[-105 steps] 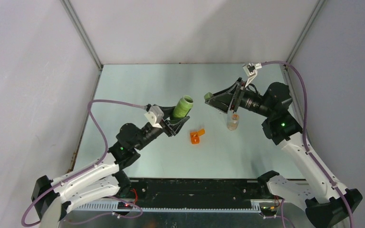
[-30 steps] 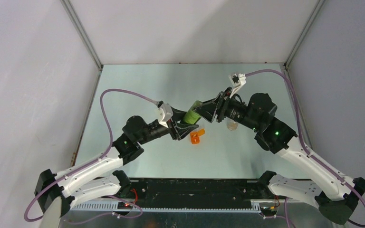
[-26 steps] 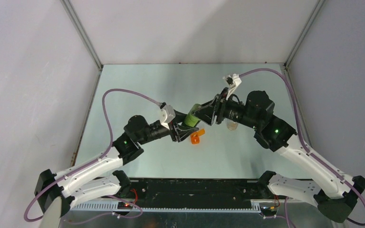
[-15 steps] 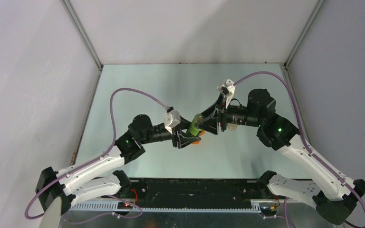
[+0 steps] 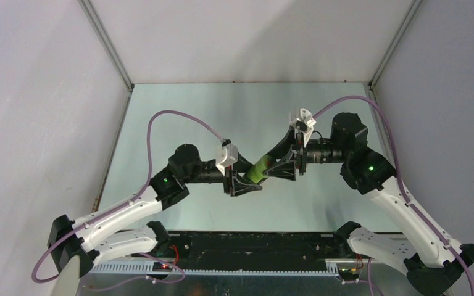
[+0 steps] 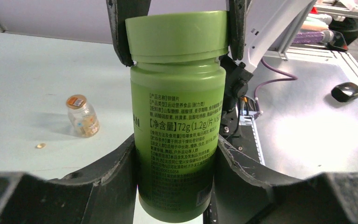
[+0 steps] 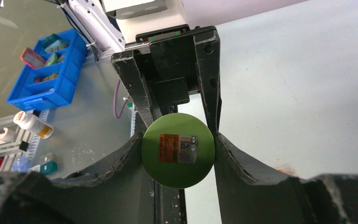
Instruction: Sort the pills into containers
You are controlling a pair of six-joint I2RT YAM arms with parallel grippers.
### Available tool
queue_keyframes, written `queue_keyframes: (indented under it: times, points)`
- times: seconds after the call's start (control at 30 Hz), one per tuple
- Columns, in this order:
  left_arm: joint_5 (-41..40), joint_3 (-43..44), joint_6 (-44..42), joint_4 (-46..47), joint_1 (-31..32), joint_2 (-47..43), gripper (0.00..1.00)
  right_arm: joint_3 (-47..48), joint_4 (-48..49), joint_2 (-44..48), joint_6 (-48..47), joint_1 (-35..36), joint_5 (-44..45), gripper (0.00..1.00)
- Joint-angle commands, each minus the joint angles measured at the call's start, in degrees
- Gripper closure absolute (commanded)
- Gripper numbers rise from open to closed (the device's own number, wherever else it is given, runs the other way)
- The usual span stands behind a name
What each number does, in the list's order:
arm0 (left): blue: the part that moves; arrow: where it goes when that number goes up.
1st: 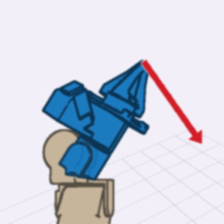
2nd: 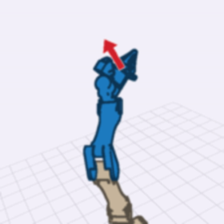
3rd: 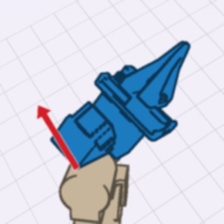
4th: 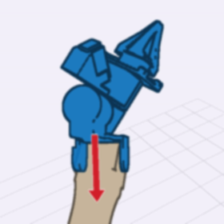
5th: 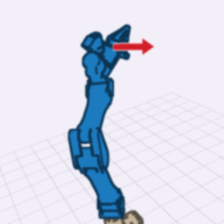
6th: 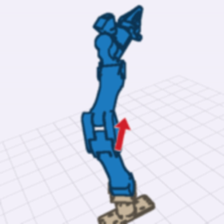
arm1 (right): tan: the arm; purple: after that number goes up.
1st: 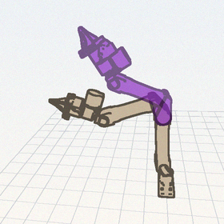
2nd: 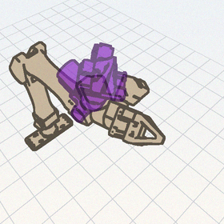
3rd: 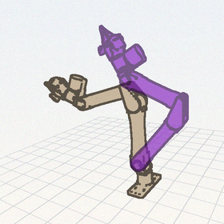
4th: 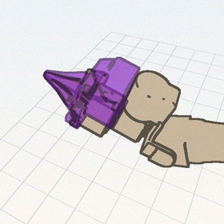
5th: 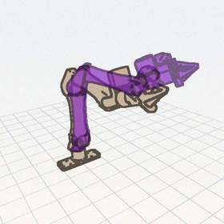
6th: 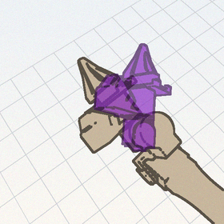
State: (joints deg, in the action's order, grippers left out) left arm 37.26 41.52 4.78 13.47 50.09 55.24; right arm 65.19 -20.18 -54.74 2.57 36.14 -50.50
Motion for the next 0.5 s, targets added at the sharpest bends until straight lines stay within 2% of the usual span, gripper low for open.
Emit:
queue_keyframes:
  times: [0.0,0.1,0.27,0.37,0.47]
  points:
    - [4.5,5.8,2.6,6.2,-0.2,0.4,1.0,0.7,-8.4,1.7,-8.8,0.3,-1.9,0.94]
    - [8.1,6.8,3.9,5.5,-0.2,1.3,1.0,0.0,-9.0,3.7,-12.7,0.5,1.1,0.95]
    - [10.9,7.1,5.0,5.6,-0.2,1.6,1.0,-1.8,-7.8,6.3,-14.9,0.6,0.3,0.97]
    - [11.3,7.0,5.4,6.3,-0.2,1.6,1.0,-2.2,-6.9,6.4,-13.8,0.7,-0.2,0.98]
    - [10.3,6.5,4.8,8.0,-0.2,1.2,1.0,-2.2,-4.7,5.5,-8.9,2.0,3.0,0.97]
